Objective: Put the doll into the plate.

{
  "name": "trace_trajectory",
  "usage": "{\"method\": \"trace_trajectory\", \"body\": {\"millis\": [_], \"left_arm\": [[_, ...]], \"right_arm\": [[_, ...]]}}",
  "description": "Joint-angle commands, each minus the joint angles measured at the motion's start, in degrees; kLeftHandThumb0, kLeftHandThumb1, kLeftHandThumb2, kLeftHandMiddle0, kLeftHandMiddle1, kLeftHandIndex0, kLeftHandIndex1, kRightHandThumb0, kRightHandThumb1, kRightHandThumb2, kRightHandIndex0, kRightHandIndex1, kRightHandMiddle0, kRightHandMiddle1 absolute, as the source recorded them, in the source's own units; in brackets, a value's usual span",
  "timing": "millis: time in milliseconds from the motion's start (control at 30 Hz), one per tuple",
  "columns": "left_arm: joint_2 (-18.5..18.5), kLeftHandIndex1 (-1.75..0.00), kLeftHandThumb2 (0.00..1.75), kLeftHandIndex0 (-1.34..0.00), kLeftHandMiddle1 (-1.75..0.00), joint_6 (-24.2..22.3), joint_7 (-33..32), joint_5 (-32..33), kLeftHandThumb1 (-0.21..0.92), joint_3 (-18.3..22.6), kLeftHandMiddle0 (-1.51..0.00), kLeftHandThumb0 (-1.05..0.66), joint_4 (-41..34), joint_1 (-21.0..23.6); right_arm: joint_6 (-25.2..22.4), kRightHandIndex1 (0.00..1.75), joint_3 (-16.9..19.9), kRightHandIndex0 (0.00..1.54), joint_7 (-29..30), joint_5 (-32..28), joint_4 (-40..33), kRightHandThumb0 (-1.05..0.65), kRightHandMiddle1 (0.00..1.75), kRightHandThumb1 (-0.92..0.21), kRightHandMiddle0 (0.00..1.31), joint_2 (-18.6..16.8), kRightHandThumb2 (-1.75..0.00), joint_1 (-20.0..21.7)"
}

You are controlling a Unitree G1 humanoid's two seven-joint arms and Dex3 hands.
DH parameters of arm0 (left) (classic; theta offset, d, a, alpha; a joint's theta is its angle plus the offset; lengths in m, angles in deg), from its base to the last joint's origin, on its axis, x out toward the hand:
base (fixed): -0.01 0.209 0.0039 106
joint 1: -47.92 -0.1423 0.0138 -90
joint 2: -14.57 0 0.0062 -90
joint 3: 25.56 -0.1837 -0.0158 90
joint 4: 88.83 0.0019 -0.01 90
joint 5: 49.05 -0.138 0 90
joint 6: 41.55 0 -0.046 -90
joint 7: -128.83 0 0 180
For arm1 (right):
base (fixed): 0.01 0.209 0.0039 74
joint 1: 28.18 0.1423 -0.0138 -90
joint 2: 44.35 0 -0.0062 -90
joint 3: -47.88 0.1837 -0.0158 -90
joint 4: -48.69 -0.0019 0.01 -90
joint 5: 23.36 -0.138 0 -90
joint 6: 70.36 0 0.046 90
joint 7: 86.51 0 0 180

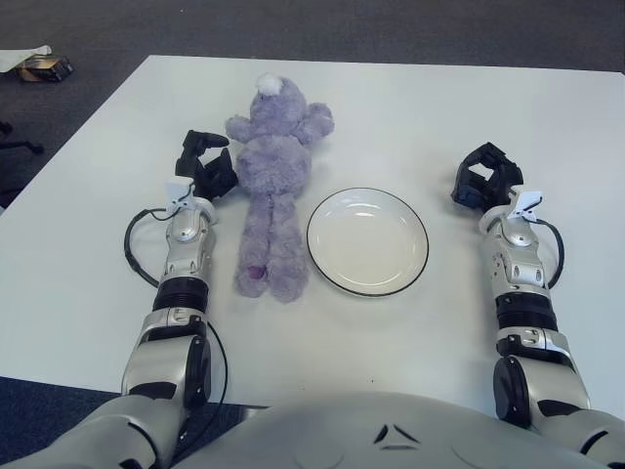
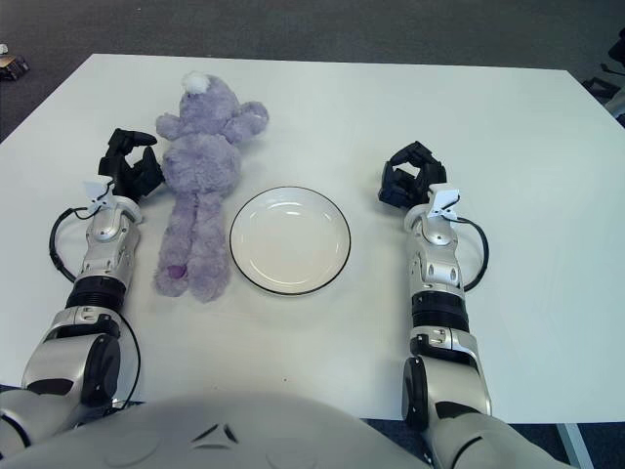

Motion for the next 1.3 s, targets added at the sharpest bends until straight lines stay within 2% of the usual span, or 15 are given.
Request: {"method": "trace_trajectory", "body": {"millis": [0,400,667,967,1267], "left_arm": [[-0.52,-1.75,0.82,-0.32,-1.75,-0.34,0.27,-0.46,0.71,-0.23,-0.99,-0.38,2.2,-3.06],[-0.39,-1.75,0.82,-0.32,-1.75,-1.16,0.4,-0.51,0.71,-0.39,-0.98,-0.37,1.76,-3.21],[0.73,-1.75,0.82,-0.32,-1.75,-3.69,3.14,-0.52,0.71,-1.32,-1.0,-0.37,1.24,-3.36],[3.6,-1.75,0.79,-0.31,-1.75,-9.91,7.16,-2.34,0.73,-4.45,-1.01,-0.37,-0.92,-3.46],[5.82,-1.75,0.56,-0.22,-1.75,-19.66,8.64,-1.88,0.9,-5.63,-0.93,-0.36,-6.74,-4.19]], "right_arm": [[-2.51,1.75,-0.51,1.06,-0.37,0.33,1.93,-0.48,1.75,-0.33,0.6,-0.18,-1.3,-2.45],[-2.32,1.75,-0.59,1.06,-0.69,0.28,1.91,-0.48,1.75,-0.33,0.61,-0.11,-1.3,-2.55],[-2.23,1.75,-0.9,1.05,-0.53,0.55,2.09,-0.48,1.75,-0.33,0.61,0.16,-1.3,-2.55],[-2.08,1.75,-1.22,1.06,-0.54,0.54,2.2,-0.48,1.75,-0.33,0.6,0.45,-1.3,-2.62],[-2.06,1.75,-1.06,1.06,-1.01,0.32,2.41,-0.48,1.75,-0.33,0.6,0.86,-1.3,-2.71]]}}
